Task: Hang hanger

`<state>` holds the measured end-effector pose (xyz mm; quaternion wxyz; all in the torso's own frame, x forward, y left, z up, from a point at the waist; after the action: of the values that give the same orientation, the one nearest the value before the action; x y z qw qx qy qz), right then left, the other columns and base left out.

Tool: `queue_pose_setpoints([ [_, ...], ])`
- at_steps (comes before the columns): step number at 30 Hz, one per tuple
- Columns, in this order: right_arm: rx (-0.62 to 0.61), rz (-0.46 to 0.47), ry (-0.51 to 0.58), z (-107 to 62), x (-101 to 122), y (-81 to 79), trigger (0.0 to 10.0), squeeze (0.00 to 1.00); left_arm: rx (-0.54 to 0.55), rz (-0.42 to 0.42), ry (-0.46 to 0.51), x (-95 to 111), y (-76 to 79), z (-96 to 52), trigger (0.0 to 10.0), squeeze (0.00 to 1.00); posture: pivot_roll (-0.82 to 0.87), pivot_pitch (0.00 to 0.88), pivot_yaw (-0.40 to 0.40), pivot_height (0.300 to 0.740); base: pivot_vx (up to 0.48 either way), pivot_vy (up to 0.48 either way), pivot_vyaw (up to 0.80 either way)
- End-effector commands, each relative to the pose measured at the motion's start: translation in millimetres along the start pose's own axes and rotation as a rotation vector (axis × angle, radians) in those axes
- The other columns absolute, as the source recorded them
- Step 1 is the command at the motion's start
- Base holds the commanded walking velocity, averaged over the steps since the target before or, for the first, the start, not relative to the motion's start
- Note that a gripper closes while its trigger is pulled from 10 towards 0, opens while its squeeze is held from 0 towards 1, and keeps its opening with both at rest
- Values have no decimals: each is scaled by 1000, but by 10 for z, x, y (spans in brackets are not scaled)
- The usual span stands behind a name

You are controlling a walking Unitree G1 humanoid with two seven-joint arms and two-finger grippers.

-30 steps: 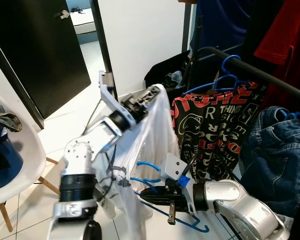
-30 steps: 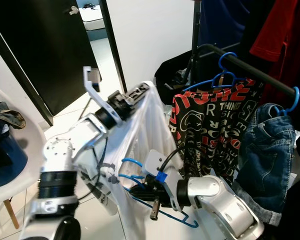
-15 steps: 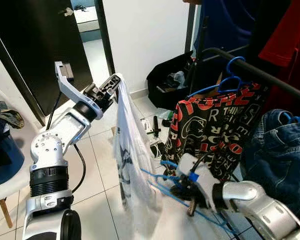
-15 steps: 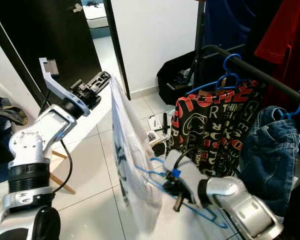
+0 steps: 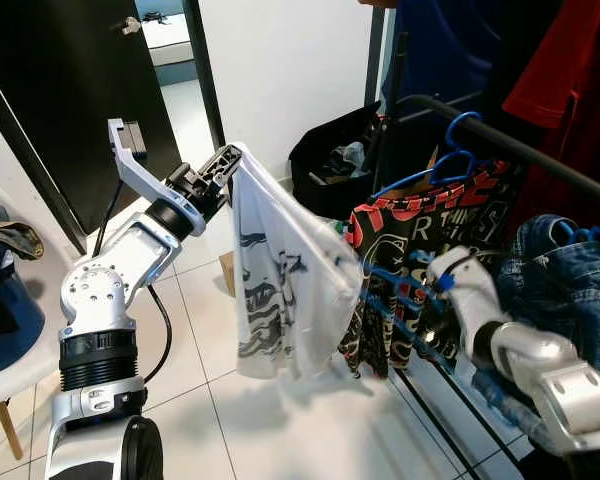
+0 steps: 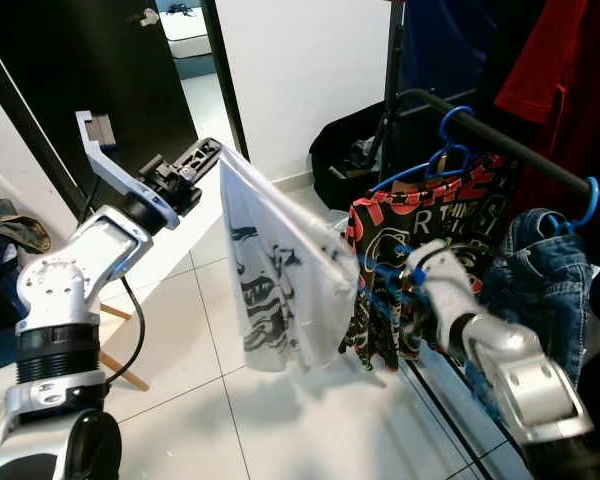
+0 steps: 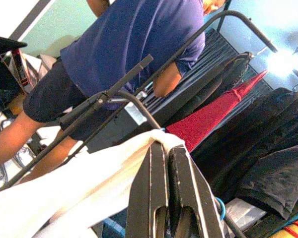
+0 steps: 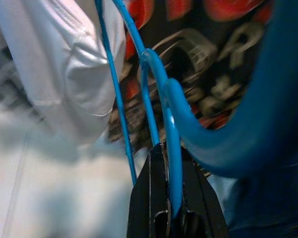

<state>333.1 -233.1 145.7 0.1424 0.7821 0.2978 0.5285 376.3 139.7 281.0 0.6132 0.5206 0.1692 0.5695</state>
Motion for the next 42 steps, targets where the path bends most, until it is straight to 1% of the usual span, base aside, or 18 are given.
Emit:
queue_pose_setpoints([
  [1,-146,32,-39,-2,-92,221,10000,0,-78,17,62,186,165,-17,10000,0,-3,0,52,740,0,0,0],
  [3,-236,51,-11,-21,-34,374,10000,0,-78,15,68,193,160,-29,10000,0,-6,0,49,740,0,0,0],
  [5,-236,51,-11,-21,-34,374,10000,0,-78,15,68,193,160,-29,10000,0,-6,0,49,740,0,0,0],
  [8,-385,115,48,-71,68,628,10000,0,-101,9,81,213,190,-54,10000,0,-3,0,41,740,0,0,0],
  [11,-438,152,73,-94,106,712,10000,0,-117,5,85,220,216,-66,10000,0,0,0,38,740,0,0,0],
  [15,-438,152,73,-94,106,712,10000,0,-117,5,85,220,216,-66,10000,0,0,0,38,740,0,0,0],
  [20,-463,278,95,-69,118,740,10000,0,-208,-24,63,148,365,-105,10000,0,6,0,32,740,0,0,0],
  [23,-372,421,103,57,153,540,10000,0,-351,-54,-58,-160,602,-168,10000,0,6,0,32,740,0,0,0],
  [25,-372,421,103,57,153,540,10000,0,-351,-54,-58,-160,602,-168,10000,0,6,0,32,740,0,0,0],
  [26,-324,528,179,110,296,448,10000,0,-400,-54,-159,-398,668,-220,10000,0,8,0,35,740,0,0,0],
  [28,-324,528,179,110,296,448,10000,0,-400,-54,-159,-398,668,-220,10000,0,8,0,35,740,0,0,0],
  [29,-279,617,271,131,467,387,10000,0,-415,-45,-253,-613,670,-271,10000,0,7,0,37,740,0,0,0],
  [31,-197,724,503,68,903,313,10000,0,-372,47,-439,-1051,533,-389,10000,0,6,0,38,740,0,0,0],
  [32,-197,724,503,68,903,313,10000,0,-372,47,-439,-1051,533,-389,10000,0,6,0,38,740,0,0,0],
  [33,-156,753,628,-10,1125,288,10000,0,-326,139,-547,-1277,407,-471,10000,0,7,0,39,740,0,0,0],
  [35,-148,761,663,-36,1186,286,10000,0,-312,180,-582,-1336,363,-503,10000,0,7,0,38,740,0,0,0],
  [36,-128,778,724,-84,1294,285,10000,0,-275,292,-669,-1460,234,-582,10000,0,9,0,37,740,0,0,0],
  [42,-87,770,783,-136,1411,268,10000,0,-244,366,-756,-1556,109,-694,10000,0,8,0,36,740,0,0,0],
])
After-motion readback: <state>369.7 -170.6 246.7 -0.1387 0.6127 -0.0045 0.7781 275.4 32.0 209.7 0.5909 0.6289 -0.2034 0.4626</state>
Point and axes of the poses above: a point about 5 cm out from each wrist's last joint towards the gripper, its own z axis pointing out of the wrist towards the gripper, its own x axis along the axis of the wrist's last joint, y = z × x, the point moved 4 cm from there along z, pointing out of the wrist towards the gripper, and after that the axes turned 14 degrees about -z, right-handed, at the moved point
